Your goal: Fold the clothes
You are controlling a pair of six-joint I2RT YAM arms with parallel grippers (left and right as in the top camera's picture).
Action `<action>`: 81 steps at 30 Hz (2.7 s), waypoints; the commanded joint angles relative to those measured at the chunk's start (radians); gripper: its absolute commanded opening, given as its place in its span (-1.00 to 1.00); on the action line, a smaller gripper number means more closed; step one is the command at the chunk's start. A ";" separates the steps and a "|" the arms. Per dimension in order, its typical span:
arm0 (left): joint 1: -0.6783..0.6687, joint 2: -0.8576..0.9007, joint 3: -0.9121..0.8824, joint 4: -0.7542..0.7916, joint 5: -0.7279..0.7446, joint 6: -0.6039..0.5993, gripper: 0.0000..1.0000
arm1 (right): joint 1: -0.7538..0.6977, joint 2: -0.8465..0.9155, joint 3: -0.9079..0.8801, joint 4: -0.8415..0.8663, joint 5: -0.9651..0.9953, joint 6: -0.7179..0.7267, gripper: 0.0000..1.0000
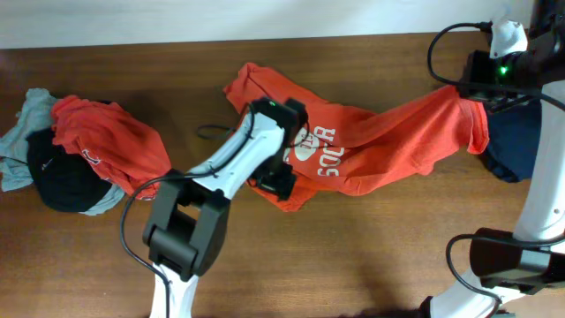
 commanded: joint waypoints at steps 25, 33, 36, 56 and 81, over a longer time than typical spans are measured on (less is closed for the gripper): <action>-0.148 -0.025 -0.183 0.316 0.042 0.021 0.50 | -0.007 -0.007 0.002 -0.012 0.001 -0.010 -0.92; -0.076 -0.065 -0.100 0.266 -0.166 -0.032 -0.99 | -0.007 -0.007 0.002 -0.012 0.001 -0.010 -0.92; 0.019 -0.164 0.026 0.220 -0.165 -0.040 -0.99 | -0.007 -0.007 0.002 -0.012 -0.007 -0.010 -0.92; 0.245 -0.389 0.556 0.168 -0.173 -0.027 -0.99 | -0.007 -0.002 -0.005 -0.006 -0.051 -0.011 -0.92; 0.203 -0.229 0.422 0.143 -0.196 -0.025 -0.99 | 0.110 0.502 -0.006 0.142 -0.093 -0.021 0.57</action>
